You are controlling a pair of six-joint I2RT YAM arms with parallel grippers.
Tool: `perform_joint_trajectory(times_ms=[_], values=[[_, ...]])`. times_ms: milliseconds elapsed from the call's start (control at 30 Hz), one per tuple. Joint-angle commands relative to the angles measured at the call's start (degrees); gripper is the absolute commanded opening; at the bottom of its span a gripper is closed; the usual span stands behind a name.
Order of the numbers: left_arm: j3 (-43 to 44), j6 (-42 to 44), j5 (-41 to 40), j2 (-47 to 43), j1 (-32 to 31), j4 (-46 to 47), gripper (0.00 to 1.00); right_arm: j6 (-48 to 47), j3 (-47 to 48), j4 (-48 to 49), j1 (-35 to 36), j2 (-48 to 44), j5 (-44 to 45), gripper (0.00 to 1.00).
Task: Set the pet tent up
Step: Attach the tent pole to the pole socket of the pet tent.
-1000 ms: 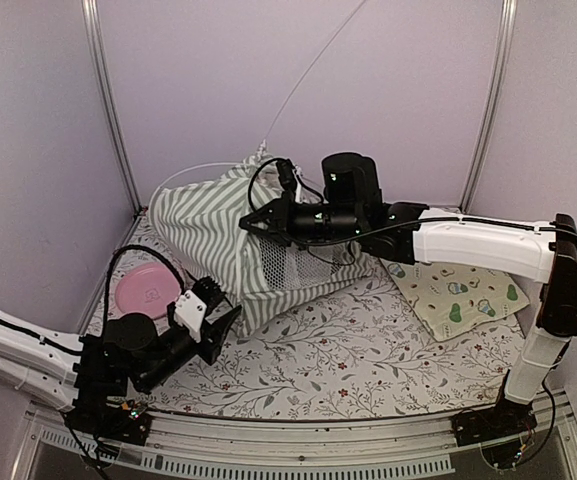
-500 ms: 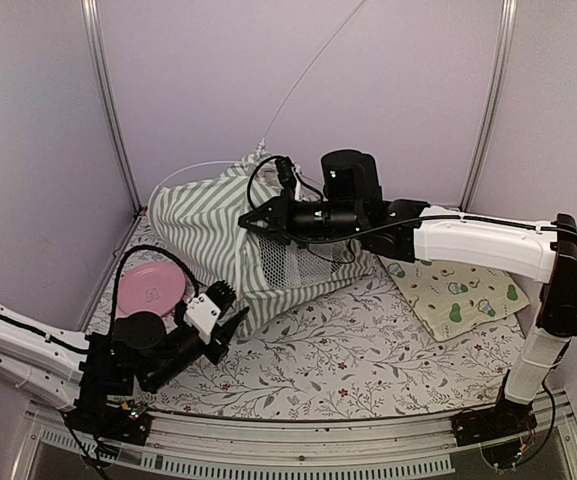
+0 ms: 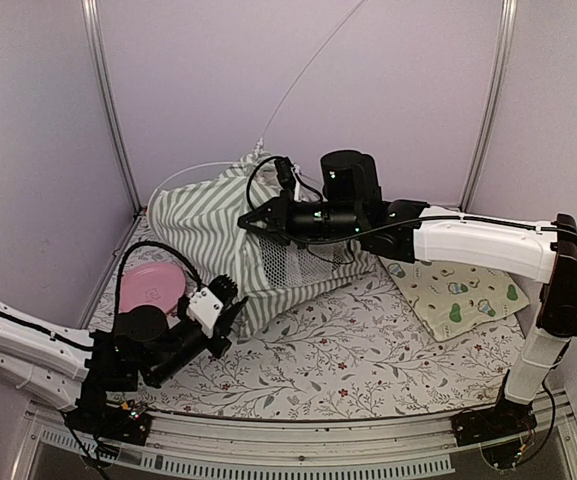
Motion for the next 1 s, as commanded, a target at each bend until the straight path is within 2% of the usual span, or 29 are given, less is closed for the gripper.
perform_joint_trajectory(times_ms=[0,67,100,433,667,967], values=[[1.52,0.11,1.00,1.11,0.79,2.39,0.10,-0.82,2.10,3.24,-0.25,-1.01,2.21,0.00],[1.47,-0.17,0.83,0.95,0.82,2.18,0.01,-0.93,2.10,3.21,-0.23,-0.97,2.45,0.00],[1.44,-0.35,0.82,0.78,0.77,1.95,0.00,-0.95,2.10,3.11,-0.28,-0.93,2.62,0.00],[2.04,-4.71,5.59,-5.29,-0.26,-6.09,0.00,-5.30,3.40,2.53,-0.42,-0.11,10.46,0.00],[2.25,-7.55,8.82,-9.59,0.32,-9.68,0.00,-7.56,1.84,5.42,0.23,0.82,11.52,0.00],[3.81,-9.67,12.62,-10.90,1.55,-11.89,0.00,-7.62,-0.74,8.63,1.62,1.81,13.52,0.00]])
